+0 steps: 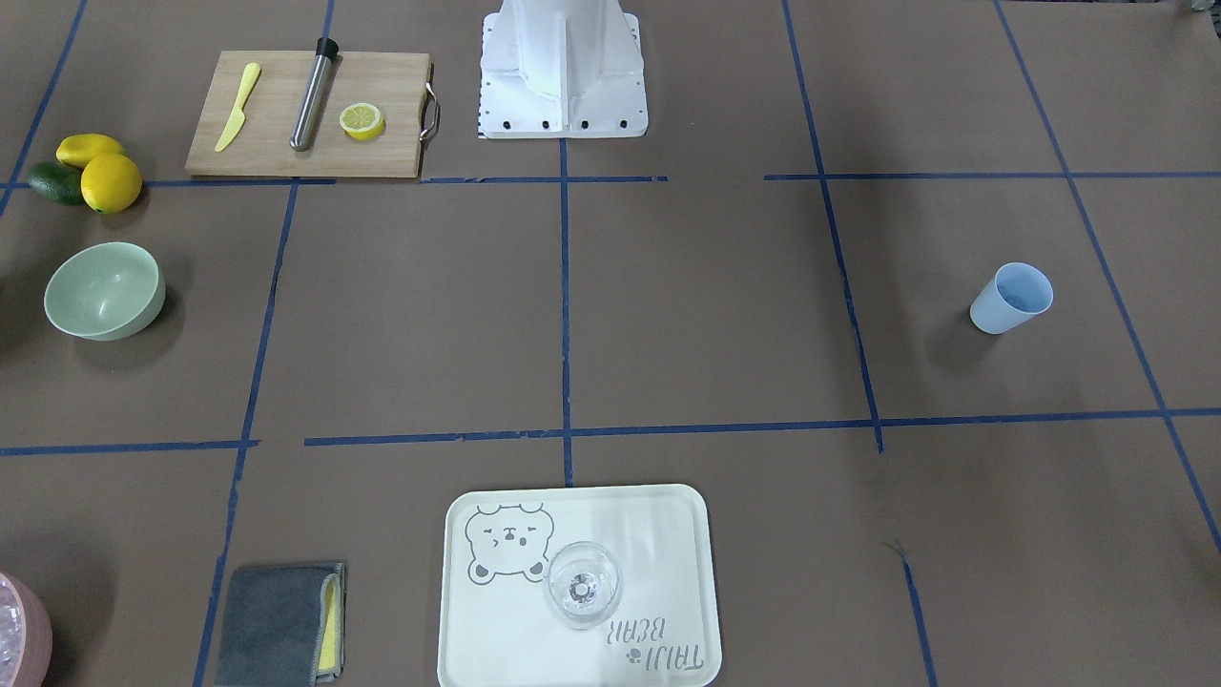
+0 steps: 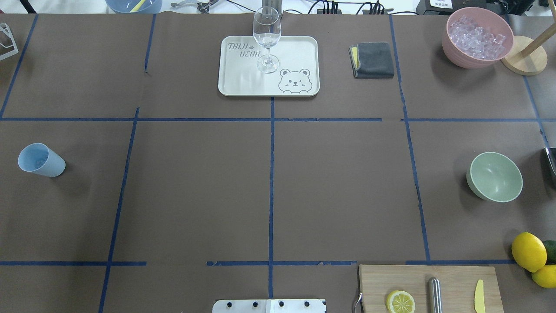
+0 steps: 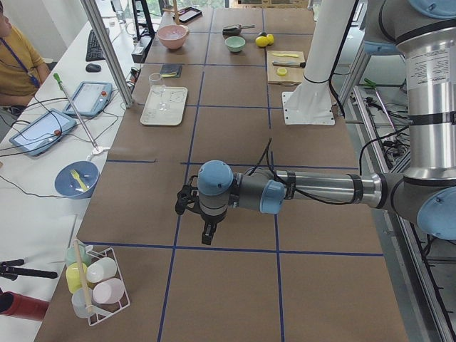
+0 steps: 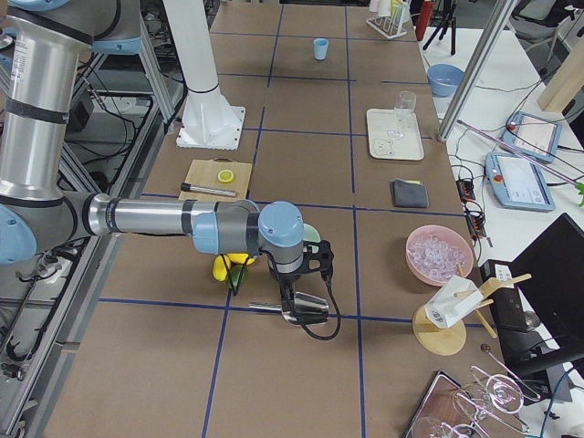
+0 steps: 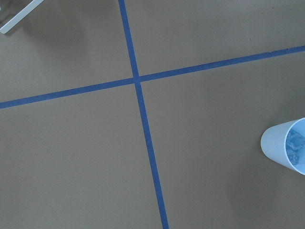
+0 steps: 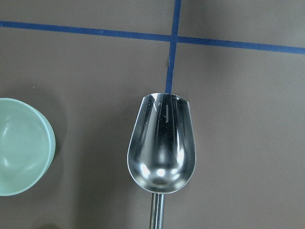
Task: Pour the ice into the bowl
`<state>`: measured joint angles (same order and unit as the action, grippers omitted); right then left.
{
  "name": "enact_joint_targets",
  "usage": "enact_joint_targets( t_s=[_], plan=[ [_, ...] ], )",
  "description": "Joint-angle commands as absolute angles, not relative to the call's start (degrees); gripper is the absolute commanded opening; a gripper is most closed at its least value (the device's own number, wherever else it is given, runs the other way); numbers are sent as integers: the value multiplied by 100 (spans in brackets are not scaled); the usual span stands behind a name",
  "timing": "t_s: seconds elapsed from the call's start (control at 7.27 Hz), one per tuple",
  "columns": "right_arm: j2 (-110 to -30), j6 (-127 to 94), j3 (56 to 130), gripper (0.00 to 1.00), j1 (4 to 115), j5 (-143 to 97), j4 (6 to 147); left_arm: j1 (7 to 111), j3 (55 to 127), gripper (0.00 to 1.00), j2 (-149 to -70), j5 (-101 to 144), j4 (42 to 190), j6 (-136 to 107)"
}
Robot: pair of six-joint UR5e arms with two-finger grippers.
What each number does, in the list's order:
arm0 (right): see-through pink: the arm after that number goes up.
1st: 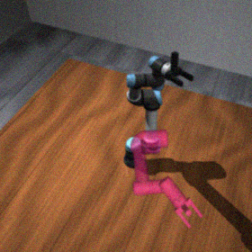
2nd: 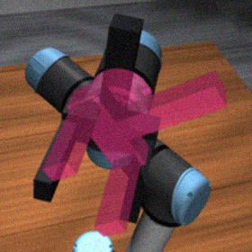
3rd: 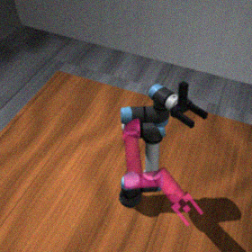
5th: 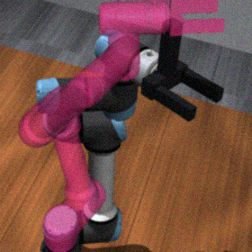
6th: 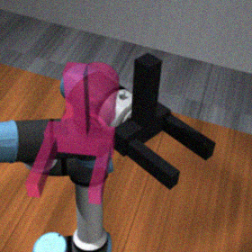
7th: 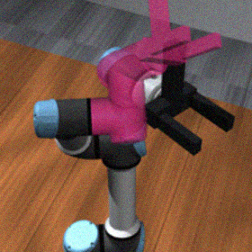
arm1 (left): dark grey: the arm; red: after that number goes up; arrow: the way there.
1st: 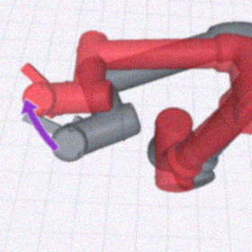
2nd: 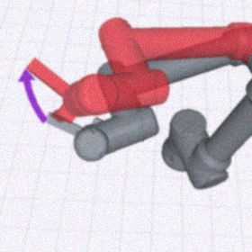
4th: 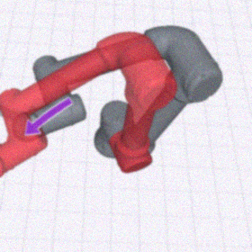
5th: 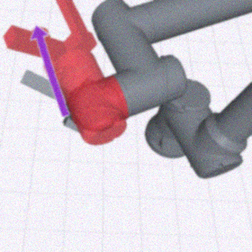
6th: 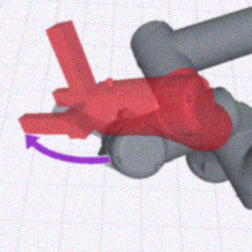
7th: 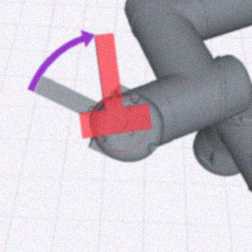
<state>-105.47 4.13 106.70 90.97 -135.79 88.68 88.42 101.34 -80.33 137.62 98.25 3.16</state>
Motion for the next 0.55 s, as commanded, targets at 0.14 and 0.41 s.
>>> enact_joint_targets(
  t_s=[0.14, 0.41],
  plan=[
    [-10547, 422, 10670, 100, 9097, -13562, 8868, 8851, 10178, 100, -8051, 13764, 9826, 334],
    [-10547, 378, 10696, 100, 9097, -13579, 8720, 8851, 10134, 100, -8042, 13764, 9826, 334]
  ],
)
